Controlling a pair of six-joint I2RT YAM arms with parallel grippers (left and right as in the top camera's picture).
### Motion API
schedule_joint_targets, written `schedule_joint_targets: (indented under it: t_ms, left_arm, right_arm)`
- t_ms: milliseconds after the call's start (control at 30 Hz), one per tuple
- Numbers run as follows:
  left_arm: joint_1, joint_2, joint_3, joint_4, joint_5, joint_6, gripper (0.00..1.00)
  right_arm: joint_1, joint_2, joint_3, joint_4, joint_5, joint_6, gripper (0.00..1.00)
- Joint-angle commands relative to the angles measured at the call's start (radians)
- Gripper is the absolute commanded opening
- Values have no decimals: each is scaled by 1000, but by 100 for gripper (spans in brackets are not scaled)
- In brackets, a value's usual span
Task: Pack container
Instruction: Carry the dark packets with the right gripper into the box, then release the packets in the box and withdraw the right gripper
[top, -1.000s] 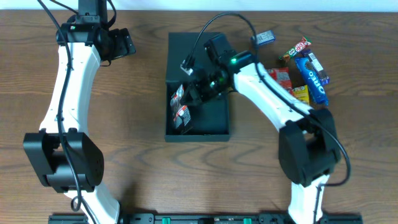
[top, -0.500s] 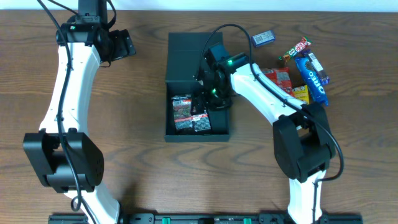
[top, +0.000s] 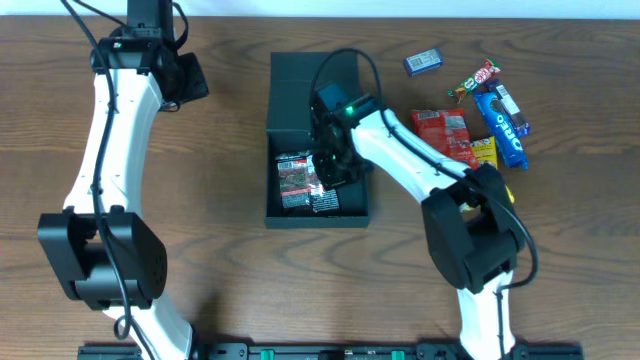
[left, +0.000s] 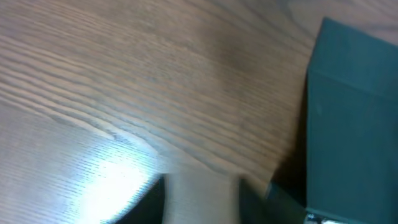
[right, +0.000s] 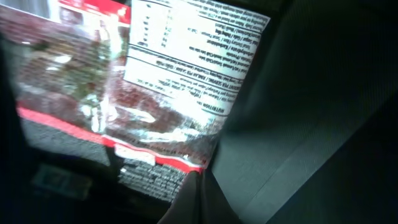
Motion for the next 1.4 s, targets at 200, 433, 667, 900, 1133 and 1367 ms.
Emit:
schedule_joint_targets:
  t_ms: [200,433,667,900,1133,1367]
  left_arm:
    - [4,0,-281,27,221,-57,6]
    - [-55,0,-422,129,340,-106,6]
    - [-156,0,-439,185,364,-124,6]
    - [-188,14,-439,195,353,-140,6]
    - [-190,60,-439,195,383,-158,6]
    - [-190,60,-439,195,383,-158,6]
  right_arm:
    - [10,29,14,0,151,28,1]
    - [18,30,13,26,171,38,1]
    - [20,59,13,38,122,37,1]
    - [32,73,13,48,93,32,1]
    - [59,73,13,66,-29,-5,1]
    - [65,72,13,43,-53,-19,1]
